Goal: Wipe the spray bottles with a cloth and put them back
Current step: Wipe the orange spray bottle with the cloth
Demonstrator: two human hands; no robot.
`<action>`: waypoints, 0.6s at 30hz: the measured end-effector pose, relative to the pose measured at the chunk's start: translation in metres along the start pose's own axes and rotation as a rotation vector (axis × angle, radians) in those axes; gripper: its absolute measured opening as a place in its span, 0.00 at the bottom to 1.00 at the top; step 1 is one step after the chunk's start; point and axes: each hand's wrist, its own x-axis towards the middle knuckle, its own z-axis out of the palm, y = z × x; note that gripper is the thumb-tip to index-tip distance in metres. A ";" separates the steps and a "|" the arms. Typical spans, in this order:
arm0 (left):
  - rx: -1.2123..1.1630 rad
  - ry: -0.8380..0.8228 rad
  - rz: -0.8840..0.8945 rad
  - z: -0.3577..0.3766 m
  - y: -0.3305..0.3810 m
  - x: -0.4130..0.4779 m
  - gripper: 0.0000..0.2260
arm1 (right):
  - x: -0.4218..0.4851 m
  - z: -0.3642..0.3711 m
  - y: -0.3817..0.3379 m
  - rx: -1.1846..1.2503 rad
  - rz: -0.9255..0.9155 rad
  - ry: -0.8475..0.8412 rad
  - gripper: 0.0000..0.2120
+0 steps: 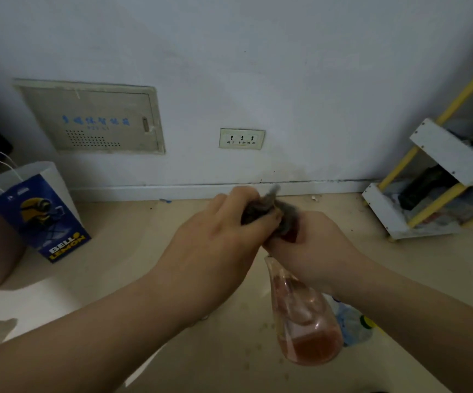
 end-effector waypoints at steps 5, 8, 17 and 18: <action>0.107 -0.081 -0.007 0.006 -0.014 0.001 0.18 | 0.003 -0.011 -0.002 -0.105 -0.036 0.116 0.22; 0.120 -0.187 -0.145 0.017 -0.031 -0.011 0.13 | 0.008 -0.028 0.003 -0.037 0.012 0.252 0.21; -0.252 0.165 -0.301 -0.005 -0.027 0.003 0.17 | -0.005 -0.018 0.012 -0.117 -0.012 0.083 0.21; -0.232 0.151 -0.203 -0.010 -0.019 0.003 0.17 | -0.004 -0.014 0.012 -0.144 -0.018 0.073 0.19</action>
